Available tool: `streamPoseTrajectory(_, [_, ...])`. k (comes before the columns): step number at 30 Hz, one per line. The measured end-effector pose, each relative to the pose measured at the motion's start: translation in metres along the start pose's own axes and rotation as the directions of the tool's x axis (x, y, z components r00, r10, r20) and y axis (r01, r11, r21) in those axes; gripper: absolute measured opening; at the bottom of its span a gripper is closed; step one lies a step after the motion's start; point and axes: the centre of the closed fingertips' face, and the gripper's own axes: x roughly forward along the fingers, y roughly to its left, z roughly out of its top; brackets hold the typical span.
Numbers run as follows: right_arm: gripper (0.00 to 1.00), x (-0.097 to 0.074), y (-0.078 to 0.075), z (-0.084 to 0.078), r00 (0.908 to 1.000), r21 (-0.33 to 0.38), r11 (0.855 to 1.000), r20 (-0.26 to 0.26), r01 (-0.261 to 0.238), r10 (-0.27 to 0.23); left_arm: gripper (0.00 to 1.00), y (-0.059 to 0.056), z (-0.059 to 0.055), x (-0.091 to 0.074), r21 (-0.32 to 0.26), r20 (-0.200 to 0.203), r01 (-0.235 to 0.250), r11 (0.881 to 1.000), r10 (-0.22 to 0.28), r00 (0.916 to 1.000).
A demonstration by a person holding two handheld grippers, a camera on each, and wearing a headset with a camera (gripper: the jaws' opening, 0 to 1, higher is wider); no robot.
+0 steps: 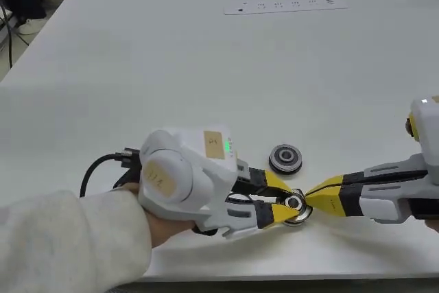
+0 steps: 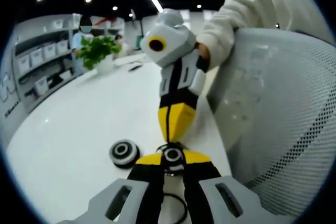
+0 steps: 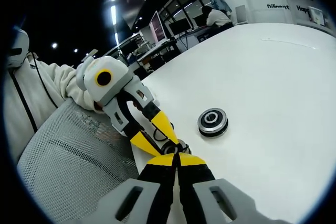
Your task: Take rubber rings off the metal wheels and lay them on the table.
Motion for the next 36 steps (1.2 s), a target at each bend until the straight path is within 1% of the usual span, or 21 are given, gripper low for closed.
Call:
streamPoseTrajectory(8, [0.0,0.0,0.004,0.002,0.9998,-0.004,1.0,0.007,-0.017,0.017,0.14,0.0,0.001,0.001,0.002,0.001,0.0,1.0,0.0,1.0])
streamPoseTrajectory(14, [0.0,-0.001,0.004,0.002,0.9998,-0.015,1.0,0.007,-0.019,0.019,0.14,0.0,0.001,0.001,0.0,0.005,-0.001,1.0,0.001,1.0])
streamPoseTrajectory(15, [0.0,-0.001,0.007,0.003,0.9996,-0.028,0.999,0.004,-0.027,0.028,0.14,0.0,0.001,0.001,-0.001,0.007,-0.001,1.0,0.001,1.0])
streamPoseTrajectory(17, [0.0,-0.001,0.01,0.008,0.9991,-0.031,0.999,0.019,-0.038,0.039,0.14,0.0,0.001,0.001,-0.002,0.008,-0.001,1.0,0.001,1.0])
streamPoseTrajectory(22, [0.0,-0.001,0.007,0.006,0.9996,-0.047,0.999,0.011,-0.025,0.025,0.14,0.0,0.001,0.001,-0.003,0.011,-0.002,1.0,0.002,0.9999])
streamPoseTrajectory(24, [0.0,-0.001,0.006,0.006,0.9998,-0.039,0.999,0.01,-0.019,0.019,0.14,0.0,0.001,0.001,-0.009,0.015,0.0,1.0,0.0,0.9999])
streamPoseTrajectory(27, [0.0,-0.001,0.003,0.002,1.0,-0.038,0.999,-0.007,-0.006,0.006,0.14,0.0,0.001,0.001,-0.014,0.013,0.0,1.0,0.0,0.9999])
streamPoseTrajectory(28, [0.0,-0.001,0.002,0.001,0.9999,-0.038,0.999,-0.011,-0.003,0.003,0.14,0.0,0.001,0.001,-0.024,0.012,0.001,1.0,-0.001,0.9999])
streamPoseTrajectory(30, [0.0,-0.002,0.002,0.001,0.9999,-0.039,0.999,-0.013,-0.001,0.0,0.14,0.0,0.002,0.001,-0.034,0.007,0.005,0.999,-0.005,1.0])
streamPoseTrajectory(36, [0.0,-0.004,0.001,0.0,0.9998,-0.041,0.999,-0.018,0.004,-0.005,0.14,0.001,0.001,-0.002,-0.042,-0.044,0.019,0.999,-0.02,0.9988])
